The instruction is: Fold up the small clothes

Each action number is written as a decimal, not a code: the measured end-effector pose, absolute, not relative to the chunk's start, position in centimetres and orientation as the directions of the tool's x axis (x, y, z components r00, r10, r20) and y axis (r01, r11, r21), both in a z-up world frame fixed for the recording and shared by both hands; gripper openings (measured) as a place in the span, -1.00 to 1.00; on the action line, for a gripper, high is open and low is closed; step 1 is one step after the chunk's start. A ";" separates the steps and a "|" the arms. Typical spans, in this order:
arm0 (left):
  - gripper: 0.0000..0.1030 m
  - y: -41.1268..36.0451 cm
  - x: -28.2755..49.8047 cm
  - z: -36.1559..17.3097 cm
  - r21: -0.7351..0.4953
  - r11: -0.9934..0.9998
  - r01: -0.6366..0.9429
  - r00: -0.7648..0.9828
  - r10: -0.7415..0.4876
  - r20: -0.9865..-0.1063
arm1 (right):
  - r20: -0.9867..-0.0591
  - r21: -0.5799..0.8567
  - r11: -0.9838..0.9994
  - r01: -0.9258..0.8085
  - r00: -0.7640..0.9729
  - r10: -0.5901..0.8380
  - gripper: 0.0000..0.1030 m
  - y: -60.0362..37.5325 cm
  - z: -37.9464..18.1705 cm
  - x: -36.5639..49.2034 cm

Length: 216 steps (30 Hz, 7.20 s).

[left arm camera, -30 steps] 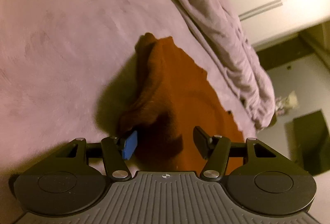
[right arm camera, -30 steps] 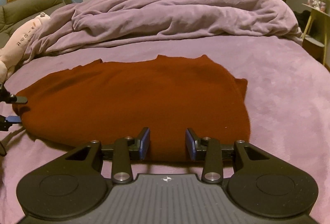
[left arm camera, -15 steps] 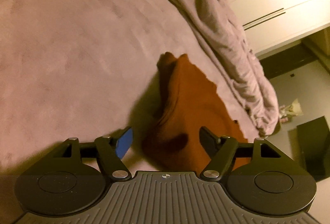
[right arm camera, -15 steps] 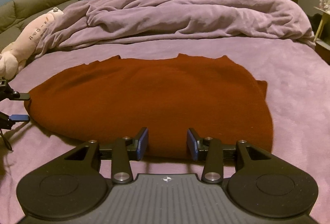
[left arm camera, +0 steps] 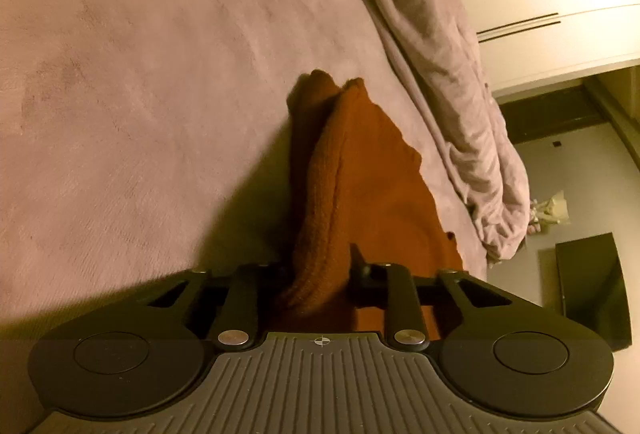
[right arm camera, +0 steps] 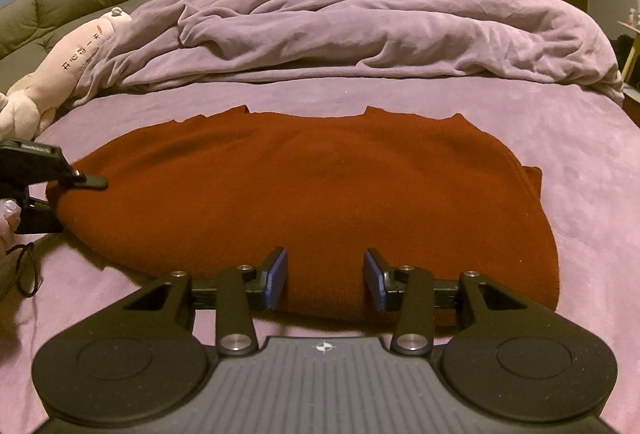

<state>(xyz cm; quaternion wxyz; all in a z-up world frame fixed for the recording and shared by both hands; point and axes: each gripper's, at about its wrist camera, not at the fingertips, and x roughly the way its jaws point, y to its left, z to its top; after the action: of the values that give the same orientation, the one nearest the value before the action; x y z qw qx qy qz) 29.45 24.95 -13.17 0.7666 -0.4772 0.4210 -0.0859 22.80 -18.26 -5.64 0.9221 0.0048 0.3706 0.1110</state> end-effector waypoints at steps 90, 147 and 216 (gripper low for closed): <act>0.38 -1.4 24.5 -7.0 -0.266 0.947 0.177 0.543 -0.320 -0.777 | -0.629 0.151 0.987 0.057 0.775 0.052 0.07 -31.4 -3.3 21.7; 0.57 -2.1 29.3 -6.4 -0.274 0.959 0.073 0.618 -0.260 -0.742 | -0.653 0.177 0.956 -0.233 0.699 0.292 -0.61 -21.1 -6.2 26.2; 0.01 5.0 34.1 -1.2 -0.510 0.849 0.137 0.547 -0.494 -0.676 | -0.528 0.737 0.672 -0.075 0.558 0.641 -0.44 -28.9 -6.8 33.6</act>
<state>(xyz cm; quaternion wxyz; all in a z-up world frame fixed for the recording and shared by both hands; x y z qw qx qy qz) 34.11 5.01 -1.19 0.8557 -0.2034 0.4388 -0.1842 33.64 -28.89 -6.80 0.8143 0.3402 0.4158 0.2198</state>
